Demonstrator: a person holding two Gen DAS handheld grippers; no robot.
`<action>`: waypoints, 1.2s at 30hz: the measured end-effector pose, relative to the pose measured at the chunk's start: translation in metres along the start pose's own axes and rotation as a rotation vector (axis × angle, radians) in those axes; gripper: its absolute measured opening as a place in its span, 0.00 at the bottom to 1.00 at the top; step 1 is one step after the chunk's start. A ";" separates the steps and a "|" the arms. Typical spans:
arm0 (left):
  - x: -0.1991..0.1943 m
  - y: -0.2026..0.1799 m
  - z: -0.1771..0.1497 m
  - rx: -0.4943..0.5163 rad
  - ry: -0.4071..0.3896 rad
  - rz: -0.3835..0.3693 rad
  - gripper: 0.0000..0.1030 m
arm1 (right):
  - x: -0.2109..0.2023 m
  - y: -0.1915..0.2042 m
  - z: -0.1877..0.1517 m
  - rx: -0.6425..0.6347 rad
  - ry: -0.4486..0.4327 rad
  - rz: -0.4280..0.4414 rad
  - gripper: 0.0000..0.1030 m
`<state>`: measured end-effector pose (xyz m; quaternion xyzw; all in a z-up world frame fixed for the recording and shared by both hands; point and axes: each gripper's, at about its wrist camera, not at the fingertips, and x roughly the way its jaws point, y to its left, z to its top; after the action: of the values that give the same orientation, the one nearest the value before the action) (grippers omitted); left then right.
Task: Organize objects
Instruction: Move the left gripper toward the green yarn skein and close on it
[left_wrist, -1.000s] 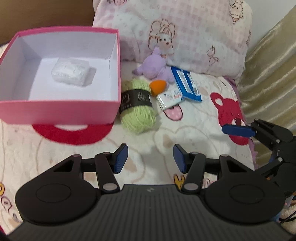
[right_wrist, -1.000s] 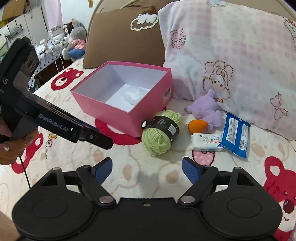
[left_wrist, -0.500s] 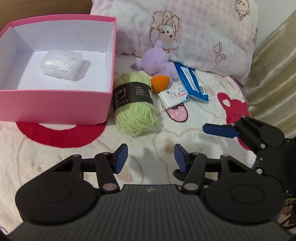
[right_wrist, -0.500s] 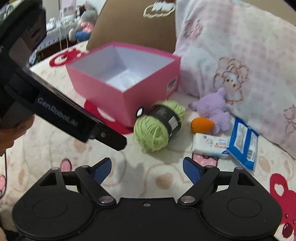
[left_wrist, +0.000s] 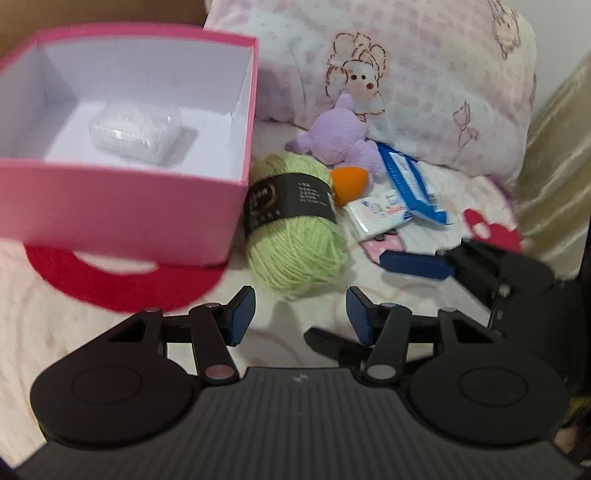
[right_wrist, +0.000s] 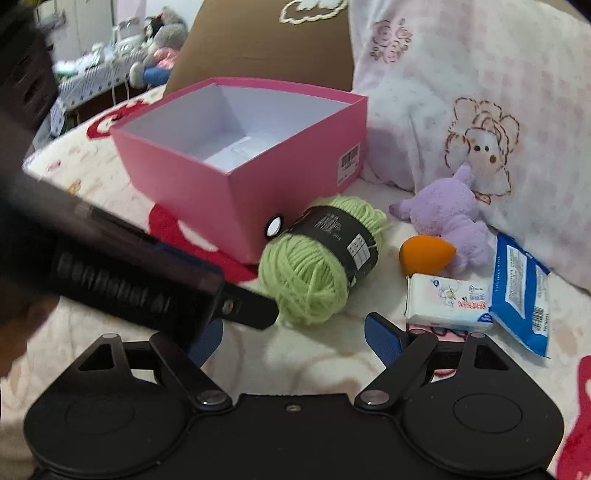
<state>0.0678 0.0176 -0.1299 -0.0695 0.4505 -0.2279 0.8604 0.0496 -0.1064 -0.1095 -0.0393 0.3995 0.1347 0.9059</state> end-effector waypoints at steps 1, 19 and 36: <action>0.001 -0.001 0.000 0.023 -0.013 0.012 0.50 | 0.004 0.000 -0.001 -0.002 0.002 0.005 0.85; 0.029 0.003 0.005 0.022 -0.030 0.004 0.39 | 0.038 0.000 -0.019 0.051 -0.171 -0.071 0.74; 0.017 -0.025 0.000 0.077 0.011 0.000 0.35 | 0.013 -0.005 -0.035 0.137 -0.157 -0.004 0.46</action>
<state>0.0680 -0.0118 -0.1346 -0.0351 0.4463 -0.2456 0.8598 0.0347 -0.1148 -0.1426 0.0326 0.3353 0.1081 0.9353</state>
